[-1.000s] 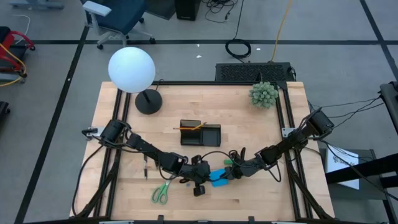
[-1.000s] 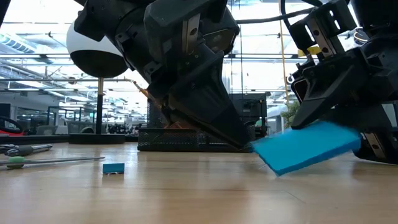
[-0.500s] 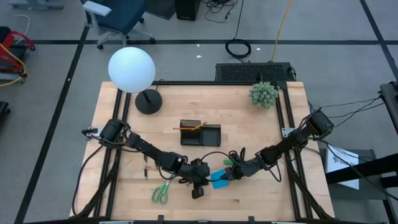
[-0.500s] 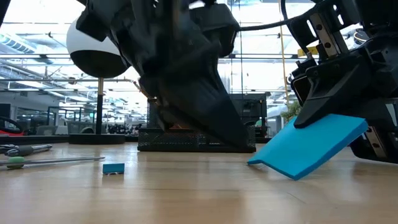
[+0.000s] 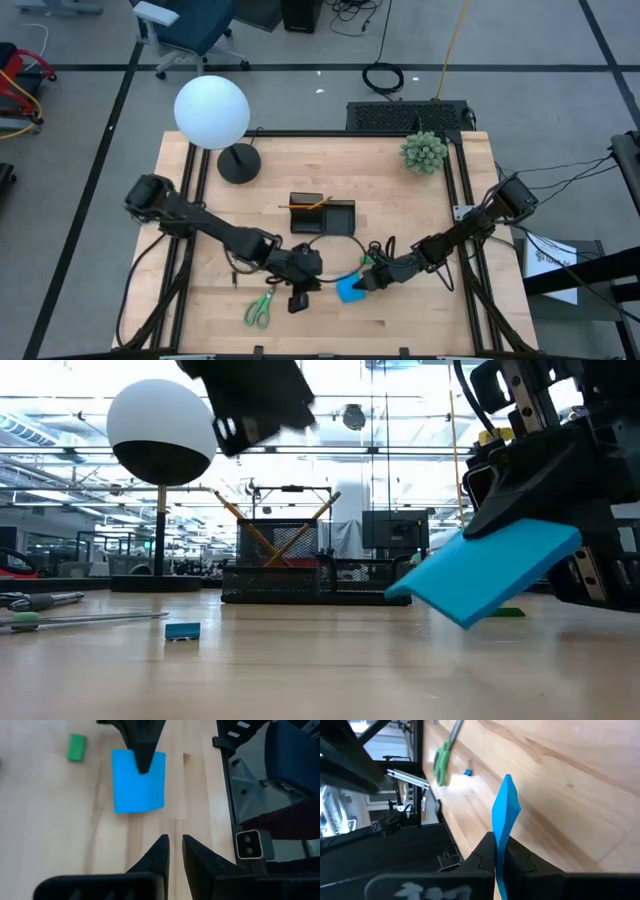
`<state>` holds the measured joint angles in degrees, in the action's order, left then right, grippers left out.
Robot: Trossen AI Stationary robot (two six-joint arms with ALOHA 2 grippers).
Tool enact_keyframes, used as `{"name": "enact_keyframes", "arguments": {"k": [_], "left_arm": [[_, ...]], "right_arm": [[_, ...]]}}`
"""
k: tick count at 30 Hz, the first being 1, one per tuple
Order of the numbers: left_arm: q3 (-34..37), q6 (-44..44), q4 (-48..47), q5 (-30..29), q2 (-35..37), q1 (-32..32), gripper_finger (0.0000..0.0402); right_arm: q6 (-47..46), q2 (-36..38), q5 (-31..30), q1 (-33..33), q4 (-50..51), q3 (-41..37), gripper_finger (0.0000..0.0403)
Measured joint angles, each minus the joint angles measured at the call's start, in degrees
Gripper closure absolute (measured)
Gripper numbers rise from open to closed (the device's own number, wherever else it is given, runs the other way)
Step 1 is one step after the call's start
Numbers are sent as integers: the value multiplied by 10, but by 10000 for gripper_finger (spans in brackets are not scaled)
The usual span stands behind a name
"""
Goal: Pick and place office supplies into organizer
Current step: Put the blue sticky note into the desk organizer
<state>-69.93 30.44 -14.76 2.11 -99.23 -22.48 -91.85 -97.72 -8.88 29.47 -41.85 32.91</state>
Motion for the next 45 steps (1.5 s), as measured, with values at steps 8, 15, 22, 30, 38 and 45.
{"name": "enact_keyframes", "arguments": {"k": [8,15,22,30,38,45], "left_arm": [[0,1,-82,-16,100,0,355],[0,28,-84,-32,177,1,355],[0,72,-75,-39,247,3,355],[0,73,-35,-52,317,3,355],[0,55,0,-52,364,3,355],[0,39,19,-52,368,3,355]], "right_arm": [[63,52,0,-35,5,0,402],[136,127,-3,-97,17,0,402],[197,205,-2,-170,78,0,402],[241,262,7,-254,142,0,401],[208,264,26,-308,184,0,400],[173,263,58,-320,232,0,400]]}}
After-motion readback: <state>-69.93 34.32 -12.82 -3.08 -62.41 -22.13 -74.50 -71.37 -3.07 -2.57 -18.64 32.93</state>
